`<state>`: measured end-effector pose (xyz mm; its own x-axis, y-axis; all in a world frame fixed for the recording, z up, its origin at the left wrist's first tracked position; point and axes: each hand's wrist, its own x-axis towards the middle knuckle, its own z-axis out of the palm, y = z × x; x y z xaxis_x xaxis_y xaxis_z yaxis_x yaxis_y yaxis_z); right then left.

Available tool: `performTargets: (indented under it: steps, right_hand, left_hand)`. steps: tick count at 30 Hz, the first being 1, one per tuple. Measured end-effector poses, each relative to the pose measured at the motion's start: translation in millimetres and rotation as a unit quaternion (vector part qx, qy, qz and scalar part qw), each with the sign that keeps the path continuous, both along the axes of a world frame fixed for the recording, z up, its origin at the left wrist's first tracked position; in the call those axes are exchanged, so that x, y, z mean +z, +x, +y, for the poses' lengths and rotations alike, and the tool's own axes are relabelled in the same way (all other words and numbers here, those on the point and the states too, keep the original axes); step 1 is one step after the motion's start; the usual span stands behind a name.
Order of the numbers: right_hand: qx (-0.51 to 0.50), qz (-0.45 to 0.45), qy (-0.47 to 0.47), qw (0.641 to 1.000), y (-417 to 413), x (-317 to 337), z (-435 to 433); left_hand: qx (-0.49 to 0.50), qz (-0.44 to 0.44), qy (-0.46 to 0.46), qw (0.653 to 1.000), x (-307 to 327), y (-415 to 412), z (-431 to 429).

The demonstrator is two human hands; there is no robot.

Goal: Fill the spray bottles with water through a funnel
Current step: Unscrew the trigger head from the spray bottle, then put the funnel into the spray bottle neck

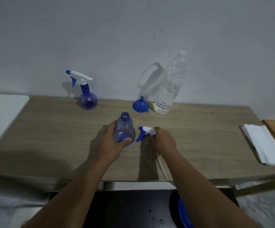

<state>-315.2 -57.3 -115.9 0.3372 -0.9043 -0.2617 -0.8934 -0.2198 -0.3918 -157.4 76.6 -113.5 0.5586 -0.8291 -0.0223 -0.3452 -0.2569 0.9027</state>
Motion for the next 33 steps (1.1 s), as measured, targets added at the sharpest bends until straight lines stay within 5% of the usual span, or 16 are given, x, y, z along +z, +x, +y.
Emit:
performTargets:
  steps: [8,16,33]
  right_hand:
    - [0.016,0.000,-0.044,0.999,1.8,7.7,-2.4]
    - [-0.009,-0.119,-0.114,0.986,46.4,15.1,-31.1]
    - [-0.016,-0.142,-0.058,0.988,107.7,-29.0,-103.8]
  left_hand:
    - [-0.006,0.002,-0.027,1.000,4.2,-0.6,-1.8]
    - [-0.018,0.017,-0.056,0.998,-1.5,5.5,-4.6]
    - [-0.017,0.056,-0.077,0.995,-13.2,10.3,-5.5]
